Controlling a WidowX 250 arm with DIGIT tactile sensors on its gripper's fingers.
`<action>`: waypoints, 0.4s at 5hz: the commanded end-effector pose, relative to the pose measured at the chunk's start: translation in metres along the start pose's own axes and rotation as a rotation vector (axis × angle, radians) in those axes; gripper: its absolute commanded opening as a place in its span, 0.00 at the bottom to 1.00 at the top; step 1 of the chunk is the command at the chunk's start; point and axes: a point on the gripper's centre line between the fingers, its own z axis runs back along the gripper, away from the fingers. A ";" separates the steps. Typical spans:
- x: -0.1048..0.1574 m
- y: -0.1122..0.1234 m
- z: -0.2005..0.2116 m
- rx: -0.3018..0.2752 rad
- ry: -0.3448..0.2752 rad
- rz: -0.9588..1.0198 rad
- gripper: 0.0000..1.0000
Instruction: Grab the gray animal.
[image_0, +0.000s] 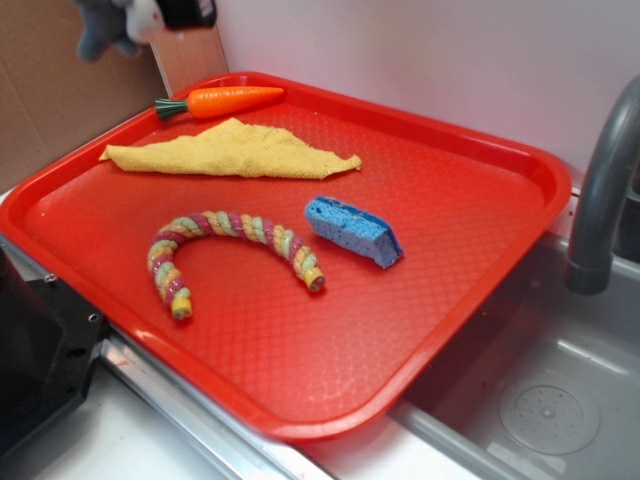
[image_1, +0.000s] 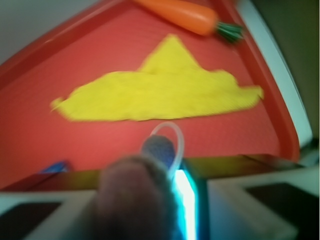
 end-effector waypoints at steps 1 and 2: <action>-0.012 -0.004 0.047 -0.073 -0.129 -0.010 0.00; -0.006 0.000 0.042 -0.062 -0.100 0.013 0.00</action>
